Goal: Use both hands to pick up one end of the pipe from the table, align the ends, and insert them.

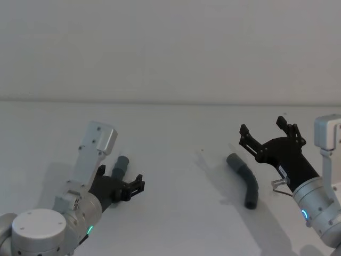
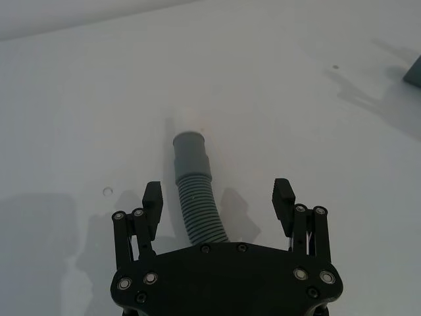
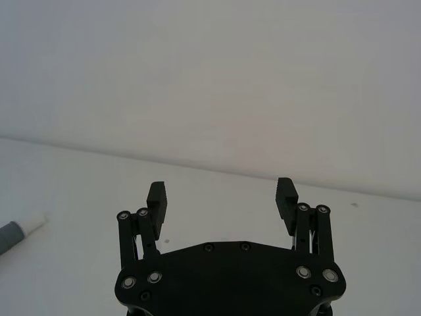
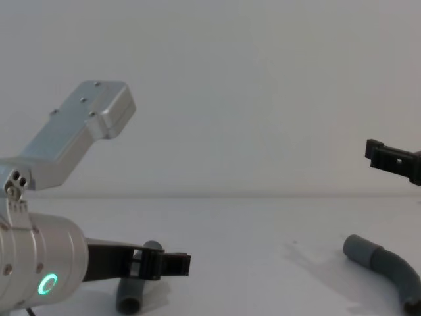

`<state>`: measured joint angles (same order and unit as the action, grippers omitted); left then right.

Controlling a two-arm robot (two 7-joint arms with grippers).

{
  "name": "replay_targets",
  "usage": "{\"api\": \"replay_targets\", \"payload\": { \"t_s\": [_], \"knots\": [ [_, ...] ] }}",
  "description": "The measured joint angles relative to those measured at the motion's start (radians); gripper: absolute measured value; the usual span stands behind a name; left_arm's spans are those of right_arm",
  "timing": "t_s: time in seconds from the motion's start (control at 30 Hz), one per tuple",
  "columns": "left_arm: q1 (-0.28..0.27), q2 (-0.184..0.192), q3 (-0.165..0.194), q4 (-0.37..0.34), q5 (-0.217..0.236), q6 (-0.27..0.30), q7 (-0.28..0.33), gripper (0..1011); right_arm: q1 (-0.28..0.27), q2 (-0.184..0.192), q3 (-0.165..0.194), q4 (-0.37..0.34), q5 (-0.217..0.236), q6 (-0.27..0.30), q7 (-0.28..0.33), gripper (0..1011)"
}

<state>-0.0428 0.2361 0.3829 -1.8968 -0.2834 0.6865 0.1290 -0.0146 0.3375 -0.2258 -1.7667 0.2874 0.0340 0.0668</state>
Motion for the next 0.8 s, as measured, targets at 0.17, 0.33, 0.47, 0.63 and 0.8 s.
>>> {"api": "replay_targets", "payload": {
  "t_s": [0.17,0.33,0.47,0.63,0.8],
  "knots": [
    [0.005,-0.014,-0.009,0.003,-0.001,0.003,0.007,1001,0.0,0.0,0.0,0.0,0.0,0.0,0.0,1004],
    [0.007,-0.024,-0.02,0.009,-0.001,0.007,0.012,1001,0.0,0.0,0.0,0.0,0.0,0.0,0.0,1004],
    [0.005,-0.026,-0.025,0.012,0.0,0.01,0.013,1001,0.0,0.0,0.0,0.0,0.0,0.0,0.0,1005],
    [0.001,-0.026,-0.031,0.016,0.005,0.017,0.013,1001,0.0,0.0,0.0,0.0,0.0,0.0,0.0,1004],
    [-0.006,-0.027,-0.036,0.023,0.01,0.024,0.012,1001,0.0,0.0,0.0,0.0,0.0,0.0,0.0,1004]
  ]
}}
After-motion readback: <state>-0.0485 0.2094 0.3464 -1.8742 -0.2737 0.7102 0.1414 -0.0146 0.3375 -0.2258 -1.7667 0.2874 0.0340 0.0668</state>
